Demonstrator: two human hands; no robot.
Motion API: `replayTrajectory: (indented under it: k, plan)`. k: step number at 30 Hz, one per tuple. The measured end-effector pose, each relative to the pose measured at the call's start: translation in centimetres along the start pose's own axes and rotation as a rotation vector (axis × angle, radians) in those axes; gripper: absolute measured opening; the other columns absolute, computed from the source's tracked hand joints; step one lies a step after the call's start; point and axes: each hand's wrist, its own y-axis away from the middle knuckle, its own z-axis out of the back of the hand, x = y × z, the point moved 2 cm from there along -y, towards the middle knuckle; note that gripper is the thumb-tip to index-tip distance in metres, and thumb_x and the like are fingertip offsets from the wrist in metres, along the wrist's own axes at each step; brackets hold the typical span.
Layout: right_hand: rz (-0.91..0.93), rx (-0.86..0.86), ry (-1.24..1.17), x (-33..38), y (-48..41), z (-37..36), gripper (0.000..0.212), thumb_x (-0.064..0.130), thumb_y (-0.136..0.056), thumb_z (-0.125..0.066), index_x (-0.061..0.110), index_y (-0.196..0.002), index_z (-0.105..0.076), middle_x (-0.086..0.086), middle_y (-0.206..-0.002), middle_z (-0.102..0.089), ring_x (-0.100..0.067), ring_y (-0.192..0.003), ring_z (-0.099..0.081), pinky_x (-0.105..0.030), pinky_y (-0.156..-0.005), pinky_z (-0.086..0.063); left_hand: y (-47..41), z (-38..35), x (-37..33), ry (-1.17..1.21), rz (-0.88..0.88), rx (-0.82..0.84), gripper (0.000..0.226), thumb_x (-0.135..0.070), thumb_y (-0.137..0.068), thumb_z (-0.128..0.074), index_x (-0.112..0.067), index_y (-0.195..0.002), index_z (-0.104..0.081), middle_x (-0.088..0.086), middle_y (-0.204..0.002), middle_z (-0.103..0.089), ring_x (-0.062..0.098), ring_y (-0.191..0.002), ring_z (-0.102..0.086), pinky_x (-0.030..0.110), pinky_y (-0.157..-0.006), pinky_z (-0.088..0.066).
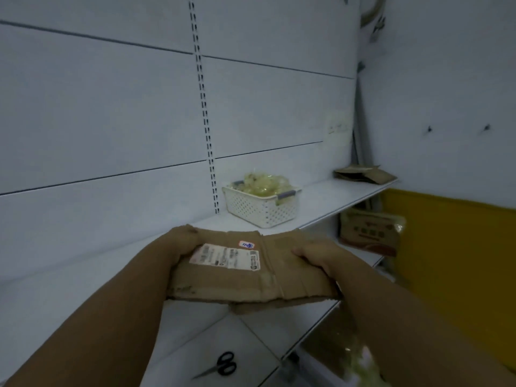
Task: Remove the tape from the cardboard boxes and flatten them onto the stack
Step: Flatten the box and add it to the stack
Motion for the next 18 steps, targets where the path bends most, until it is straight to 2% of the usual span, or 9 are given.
replayTrajectory:
  k: [2, 4, 6, 7, 10, 14, 18]
  plan:
    - [-0.021, -0.068, -0.053, -1.8, 0.6, 5.6, 0.042, 0.023, -0.088, -0.064, 0.004, -0.125, -0.057, -0.014, -0.123, -0.059, -0.024, -0.097, -0.061, -0.031, -0.084, -0.049, 0.6, -2.8, -3.2, 0.3, -0.07, 0.052, 0.043, -0.014, -0.091, -0.058, -0.011, -0.133, -0.05, 0.019, -0.124, -0.058, 0.028, -0.092, -0.063, 0.037, -0.081, -0.054]
    - [-0.01, -0.155, -0.047, -3.1, 1.7, 10.9, 0.038, 0.025, -0.09, -0.062, 0.004, -0.121, -0.059, -0.012, -0.117, -0.061, -0.017, -0.078, -0.058, -0.031, -0.077, -0.047, 1.0, -6.6, -6.5, 0.415, -0.118, 0.098, 0.044, -0.009, -0.092, -0.056, -0.013, -0.135, -0.049, 0.02, -0.112, -0.064, 0.032, -0.085, -0.066, 0.038, -0.073, -0.058]
    - [0.006, -0.236, -0.027, -4.2, 2.7, 15.3, 0.037, 0.027, -0.091, -0.06, 0.007, -0.123, -0.058, -0.01, -0.118, -0.059, -0.015, -0.074, -0.054, -0.032, -0.078, -0.043, 1.8, -10.4, -9.7, 0.481, -0.178, 0.145, 0.042, -0.007, -0.093, -0.053, -0.013, -0.134, -0.048, 0.015, -0.092, -0.066, 0.029, -0.073, -0.066, 0.032, -0.056, -0.058]
    - [0.017, -0.271, -0.025, -4.8, 3.1, 17.2, 0.038, 0.027, -0.092, -0.059, 0.008, -0.125, -0.057, -0.012, -0.121, -0.058, -0.017, -0.078, -0.054, -0.033, -0.079, -0.042, 2.0, -12.2, -11.0, 0.51, -0.198, 0.165, 0.041, -0.008, -0.093, -0.053, -0.013, -0.133, -0.048, 0.012, -0.086, -0.065, 0.026, -0.069, -0.065, 0.03, -0.052, -0.056]
    - [0.027, -0.355, 0.0, -6.0, 3.2, 22.0, 0.04, 0.029, -0.091, -0.059, 0.009, -0.125, -0.058, -0.015, -0.125, -0.058, -0.025, -0.09, -0.056, -0.036, -0.079, -0.043, 1.6, -16.6, -14.0, 0.542, -0.239, 0.258, 0.041, -0.014, -0.093, -0.057, -0.012, -0.133, -0.049, 0.015, -0.095, -0.07, 0.026, -0.071, -0.068, 0.03, -0.053, -0.056]
    - [-0.029, -0.445, 0.049, -7.5, 1.8, 26.5, 0.042, 0.034, -0.09, -0.059, 0.009, -0.123, -0.06, -0.015, -0.123, -0.061, -0.027, -0.093, -0.06, -0.04, -0.082, -0.048, -1.1, -21.2, -17.8, 0.53, -0.286, 0.34, 0.041, -0.013, -0.093, -0.056, -0.014, -0.133, -0.05, 0.018, -0.109, -0.068, 0.024, -0.073, -0.068, 0.027, -0.051, -0.054]
    - [-0.09, -0.525, 0.055, -7.4, -1.0, 28.8, 0.044, 0.032, -0.091, -0.058, 0.007, -0.128, -0.055, -0.016, -0.127, -0.057, -0.027, -0.093, -0.056, -0.037, -0.079, -0.044, -5.3, -23.7, -21.9, 0.509, -0.348, 0.4, 0.04, -0.006, -0.093, -0.053, -0.012, -0.132, -0.052, 0.022, -0.119, -0.063, 0.025, -0.075, -0.065, 0.029, -0.059, -0.053]
